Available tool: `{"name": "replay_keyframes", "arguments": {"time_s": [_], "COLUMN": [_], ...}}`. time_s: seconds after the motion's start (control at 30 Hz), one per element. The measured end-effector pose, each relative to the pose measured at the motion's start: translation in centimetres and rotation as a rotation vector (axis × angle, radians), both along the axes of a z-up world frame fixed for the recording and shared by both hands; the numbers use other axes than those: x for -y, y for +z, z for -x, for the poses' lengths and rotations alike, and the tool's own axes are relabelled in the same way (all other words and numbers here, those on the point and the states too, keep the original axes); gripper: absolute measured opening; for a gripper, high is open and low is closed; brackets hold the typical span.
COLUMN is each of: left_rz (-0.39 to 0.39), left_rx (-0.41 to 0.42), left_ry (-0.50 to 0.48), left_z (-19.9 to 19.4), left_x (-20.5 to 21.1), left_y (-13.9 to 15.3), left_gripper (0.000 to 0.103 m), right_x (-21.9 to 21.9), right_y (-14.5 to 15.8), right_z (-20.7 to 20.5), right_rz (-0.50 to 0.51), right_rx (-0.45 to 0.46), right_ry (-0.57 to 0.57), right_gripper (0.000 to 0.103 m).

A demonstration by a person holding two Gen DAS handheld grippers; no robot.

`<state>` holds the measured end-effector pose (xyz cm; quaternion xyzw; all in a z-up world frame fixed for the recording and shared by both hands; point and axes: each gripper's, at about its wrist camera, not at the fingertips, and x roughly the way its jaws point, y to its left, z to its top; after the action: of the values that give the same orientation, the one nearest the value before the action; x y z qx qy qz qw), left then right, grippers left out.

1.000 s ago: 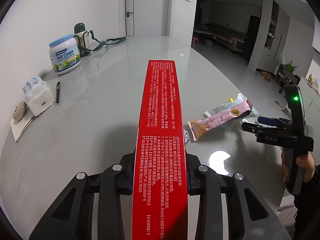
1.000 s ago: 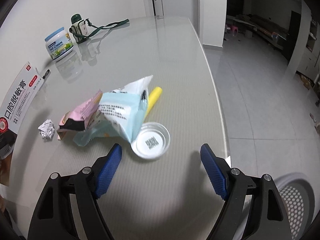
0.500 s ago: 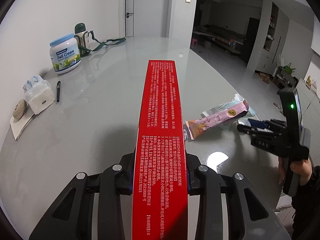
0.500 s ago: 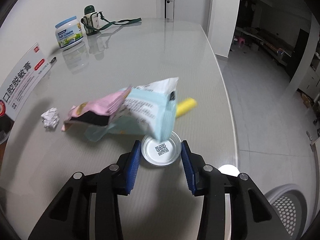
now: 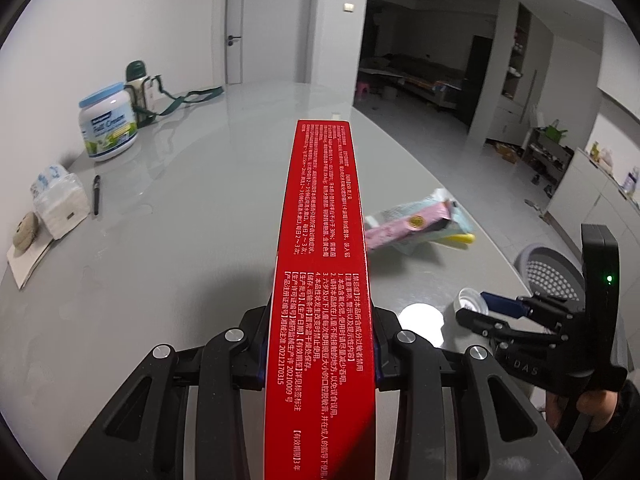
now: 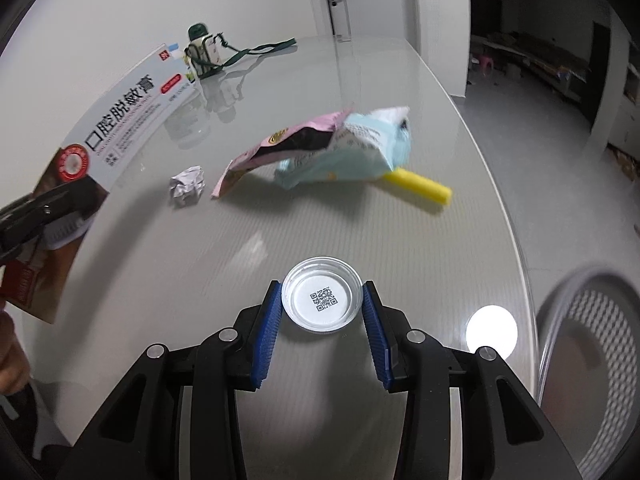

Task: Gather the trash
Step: 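Carry the red box and white cap over the grey basket with both tools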

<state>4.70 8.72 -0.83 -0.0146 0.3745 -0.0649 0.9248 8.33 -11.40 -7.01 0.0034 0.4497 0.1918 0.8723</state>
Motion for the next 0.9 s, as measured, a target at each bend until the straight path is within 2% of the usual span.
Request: {"name": "replay_keyframes", "arguments": {"time_s": [0.4, 0.73, 0.9], "left_rz": [0.007, 0.016, 0.006], "left_rx": [0.026, 0.009, -0.010], "left_ry": [-0.151, -0.330, -0.423], "left_z": [1.6, 2.3, 2.6], "left_x": [5.6, 12.5, 16.3], "left_y": [0.8, 0.2, -0.4], "left_gripper": [0.034, 0.034, 0.034], "right_x": [5.0, 11.2, 14.5], "right_y": [0.6, 1.3, 1.5], "right_z": [5.5, 9.5, 11.4], "right_rz": [-0.053, 0.019, 0.014], "right_rx": [0.027, 0.073, 0.084], "right_ry": [-0.196, -0.397, -0.495], "right_gripper": [0.039, 0.039, 0.039]}}
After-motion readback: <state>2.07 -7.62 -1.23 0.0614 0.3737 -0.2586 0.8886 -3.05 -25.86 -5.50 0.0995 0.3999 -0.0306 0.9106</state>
